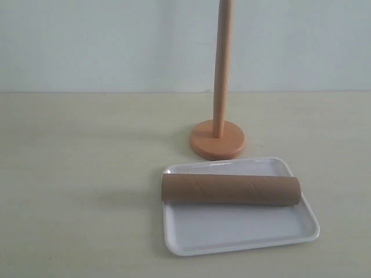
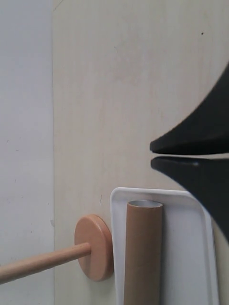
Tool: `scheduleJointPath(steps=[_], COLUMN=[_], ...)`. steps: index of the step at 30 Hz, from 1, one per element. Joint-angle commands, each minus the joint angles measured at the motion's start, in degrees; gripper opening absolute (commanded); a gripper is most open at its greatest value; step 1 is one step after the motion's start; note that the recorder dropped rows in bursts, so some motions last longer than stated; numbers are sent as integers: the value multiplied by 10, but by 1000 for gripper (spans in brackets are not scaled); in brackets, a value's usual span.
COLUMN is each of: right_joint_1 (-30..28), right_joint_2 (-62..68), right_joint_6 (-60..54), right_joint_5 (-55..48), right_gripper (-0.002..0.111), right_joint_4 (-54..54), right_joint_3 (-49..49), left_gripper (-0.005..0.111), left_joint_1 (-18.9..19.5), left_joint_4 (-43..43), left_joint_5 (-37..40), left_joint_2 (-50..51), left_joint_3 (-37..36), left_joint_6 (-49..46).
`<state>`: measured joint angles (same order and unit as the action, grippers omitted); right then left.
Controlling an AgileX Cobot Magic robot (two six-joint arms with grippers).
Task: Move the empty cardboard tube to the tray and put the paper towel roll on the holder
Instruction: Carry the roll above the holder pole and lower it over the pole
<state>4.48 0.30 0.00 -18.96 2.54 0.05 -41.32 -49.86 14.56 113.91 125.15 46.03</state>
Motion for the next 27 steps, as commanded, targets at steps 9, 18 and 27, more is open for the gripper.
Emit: scheduleJointPath(steps=[9,18,27], right_joint_1=[1,1,1], right_joint_2=[-3,-3,-3], right_joint_6=[0,0,0], right_joint_5=[5,5,5], right_gripper=[1,1,1], right_joint_4=[1,1,1], right_joint_3=[0,0,0], left_gripper=[4,4,4], left_joint_1=[1,1,1], left_joint_4=[51,53,56], left_joint_5=[19,1,2], left_joint_2=[-6,18,28], left_joint_3=[8,8,8], left_joint_6=[4,-22,-22])
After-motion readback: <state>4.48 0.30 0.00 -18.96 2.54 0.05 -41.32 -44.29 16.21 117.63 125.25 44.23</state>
